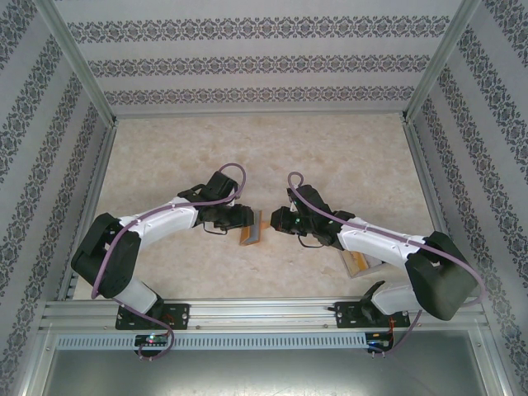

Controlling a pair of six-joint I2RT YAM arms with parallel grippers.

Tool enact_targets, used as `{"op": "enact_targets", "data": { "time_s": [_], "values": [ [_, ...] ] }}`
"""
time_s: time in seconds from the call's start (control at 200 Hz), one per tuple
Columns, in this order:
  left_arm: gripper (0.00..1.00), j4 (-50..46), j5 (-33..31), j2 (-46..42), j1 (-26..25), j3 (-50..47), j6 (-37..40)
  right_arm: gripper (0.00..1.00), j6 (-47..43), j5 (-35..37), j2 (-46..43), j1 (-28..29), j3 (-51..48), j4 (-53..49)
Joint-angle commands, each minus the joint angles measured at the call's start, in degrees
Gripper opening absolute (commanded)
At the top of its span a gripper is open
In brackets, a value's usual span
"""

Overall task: Put the credit cards into the card holder
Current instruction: Open the card holder at the center of the table.

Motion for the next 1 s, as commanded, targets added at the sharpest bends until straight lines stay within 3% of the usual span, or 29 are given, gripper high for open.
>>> {"op": "enact_targets", "data": {
  "time_s": [0.0, 0.255, 0.385, 0.769, 0.879, 0.994],
  "values": [
    [0.38, -2.3, -0.5, 0.2, -0.6, 0.2, 1.4, 0.10, 0.2, 1.1, 0.2, -0.5, 0.6, -0.8],
    [0.11, -2.9, -2.7, -2.4, -0.6, -0.4, 1.4, 0.10, -3.2, 6.1, 0.9, -0.7, 2.5, -8.7],
    [0.02, -3.1, -3.1, -3.1, -0.5, -0.7, 1.3, 0.11, -4.1, 7.0, 2.1, -0.7, 2.8, -9.8],
    [0.00, 1.0, -0.9, -4.1, 0.2, -2.6, -1.6, 0.15, -5.4, 8.4, 3.4, -0.9, 4.5, -12.5],
    [0.00, 0.7, -1.3, -4.5, 0.2, -2.8, -1.8, 0.27, -6.0, 11.7, 2.4, -1.1, 5.8, -17.0],
    [0.00, 1.5, -1.6, -5.8, 0.3, -4.4, -3.2, 0.46, -6.1, 18.9, -4.3, -1.1, 6.4, -24.4]
  ]
}}
